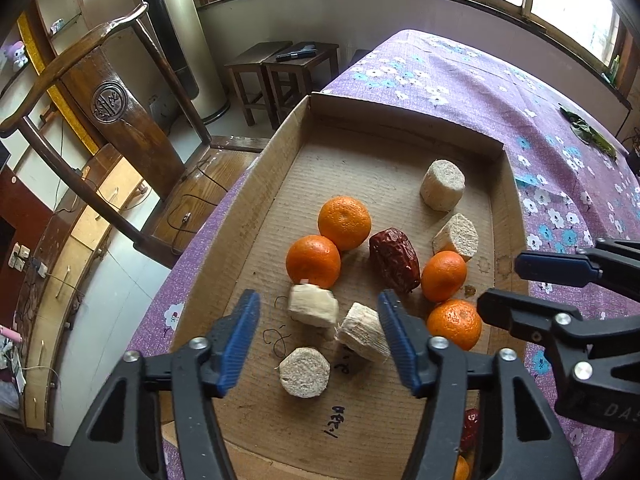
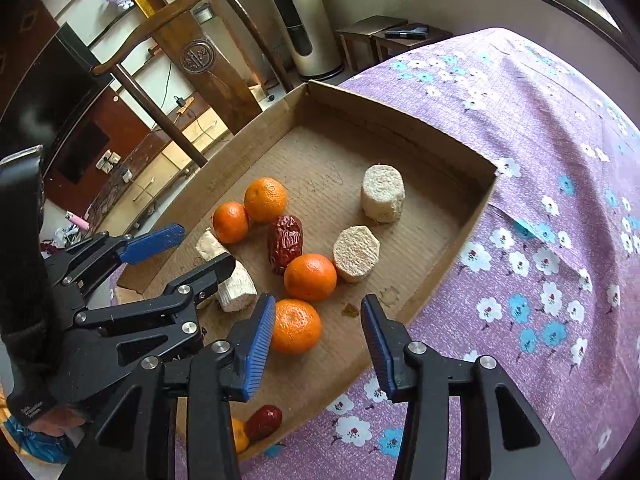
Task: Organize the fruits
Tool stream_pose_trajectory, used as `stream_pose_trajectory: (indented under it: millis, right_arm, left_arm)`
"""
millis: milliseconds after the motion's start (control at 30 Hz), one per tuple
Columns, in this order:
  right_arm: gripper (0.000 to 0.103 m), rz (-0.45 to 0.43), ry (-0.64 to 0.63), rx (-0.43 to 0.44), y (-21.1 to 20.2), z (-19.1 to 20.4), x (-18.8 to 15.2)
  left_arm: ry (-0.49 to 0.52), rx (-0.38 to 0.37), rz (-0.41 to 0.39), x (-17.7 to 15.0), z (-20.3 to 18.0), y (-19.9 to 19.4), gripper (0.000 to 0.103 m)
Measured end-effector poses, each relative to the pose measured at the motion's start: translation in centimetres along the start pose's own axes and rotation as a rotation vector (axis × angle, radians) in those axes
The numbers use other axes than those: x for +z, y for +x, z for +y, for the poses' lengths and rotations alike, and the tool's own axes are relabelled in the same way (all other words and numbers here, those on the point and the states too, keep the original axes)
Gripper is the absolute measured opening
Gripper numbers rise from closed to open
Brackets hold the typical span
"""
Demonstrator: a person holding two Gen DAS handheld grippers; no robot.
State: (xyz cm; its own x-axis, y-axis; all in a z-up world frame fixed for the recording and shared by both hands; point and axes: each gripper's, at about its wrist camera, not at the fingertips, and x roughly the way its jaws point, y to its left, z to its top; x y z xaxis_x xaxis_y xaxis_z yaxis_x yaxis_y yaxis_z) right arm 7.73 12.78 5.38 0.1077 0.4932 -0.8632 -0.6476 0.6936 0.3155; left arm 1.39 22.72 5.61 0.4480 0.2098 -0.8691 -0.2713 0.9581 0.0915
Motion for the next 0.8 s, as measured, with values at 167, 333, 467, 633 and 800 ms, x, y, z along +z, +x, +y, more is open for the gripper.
stream_pose_trajectory:
  millis: [167,333,467,633,800]
  right_arm:
    - [0.069,-0.055,0.070,-0.028,-1.5,-1.0,-1.2]
    - [0.081,-0.128,0.155,-0.062,-3.6,-1.9,-2.0]
    - [0.088,-0.162,0.198,-0.087,-4.8,-2.1,-2.5]
    - [0.091,-0.174,0.211,-0.107,-5.6,-1.9,-2.8]
    - [0.093,-0.175,0.216,-0.118,-5.9,-1.7,-3.4]
  left_arm:
    - [-0.010,0.004,-0.006,-0.1,0.0,-0.6,0.074]
    - [-0.022,0.000,-0.027,-0.2,-0.2,-1.8,0.085]
    - [-0.026,0.005,-0.048,-0.1,-0.4,-2.8,0.086]
    - [-0.034,0.011,-0.063,-0.3,-0.6,-3.6,0.087]
    - [-0.039,0.008,-0.074,-0.6,-0.5,-4.4,0.087]
